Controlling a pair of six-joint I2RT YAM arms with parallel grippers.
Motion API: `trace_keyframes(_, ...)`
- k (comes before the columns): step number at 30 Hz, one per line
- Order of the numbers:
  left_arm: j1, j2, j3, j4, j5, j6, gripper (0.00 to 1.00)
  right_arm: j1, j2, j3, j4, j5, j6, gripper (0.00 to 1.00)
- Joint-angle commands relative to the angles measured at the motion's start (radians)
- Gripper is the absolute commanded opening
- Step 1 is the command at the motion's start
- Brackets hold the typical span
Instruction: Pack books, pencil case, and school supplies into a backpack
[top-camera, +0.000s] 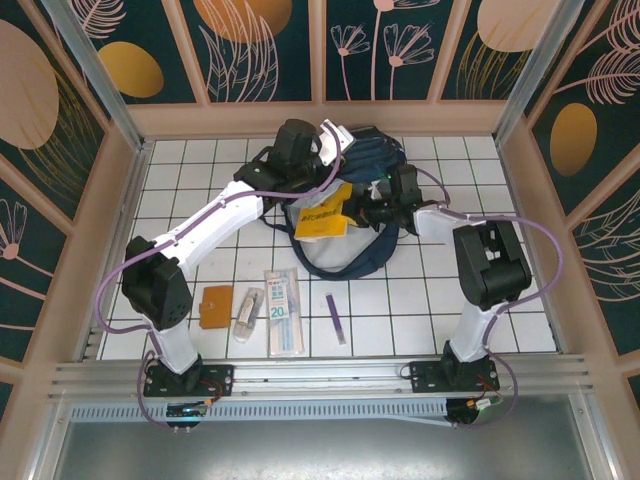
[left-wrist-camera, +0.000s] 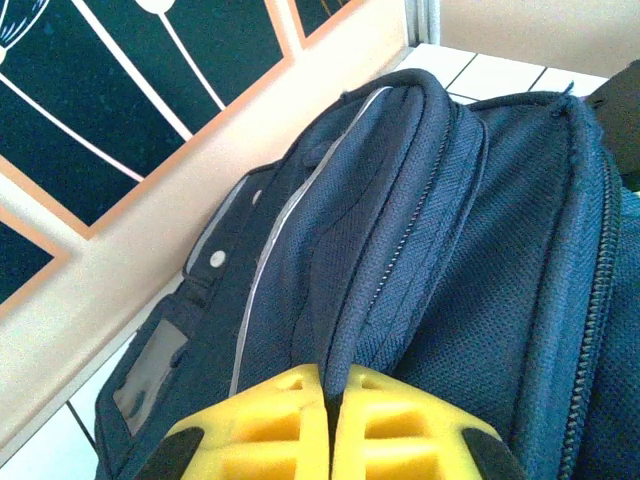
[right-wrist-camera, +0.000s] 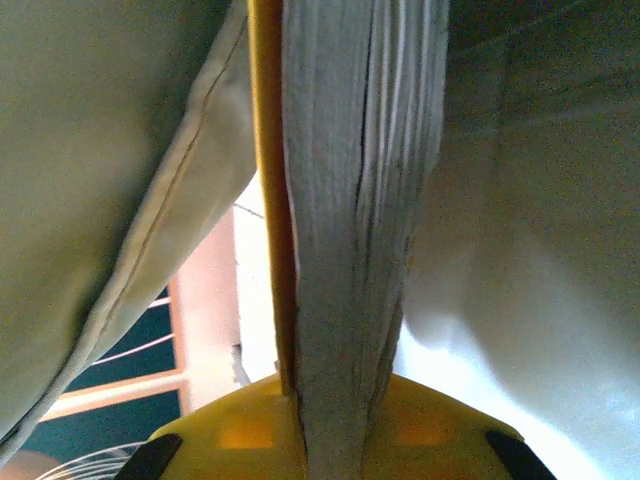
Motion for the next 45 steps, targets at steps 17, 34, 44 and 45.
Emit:
trace_keyframes(17, -0.008, -0.035, 0.000, 0.149, 0.027, -0.047, 0.00, 0.014, -0.285, -0.191, -0.114, 0.371, -0.678, 0.40)
trace_keyframes(34, -0.008, -0.018, 0.025, 0.119, 0.039, -0.034, 0.00, 0.336, -0.135, -0.267, 0.070, 0.756, -1.496, 0.30)
trace_keyframes(44, -0.008, -0.053, -0.024, 0.144, 0.062, -0.034, 0.00, 0.310, -0.069, -0.253, 0.357, 1.166, -1.289, 0.01)
trace_keyframes(45, -0.009, -0.053, -0.028, 0.144, 0.064, -0.032, 0.00, 0.304, -0.061, -0.250, 0.381, 1.204, -1.267, 0.01)
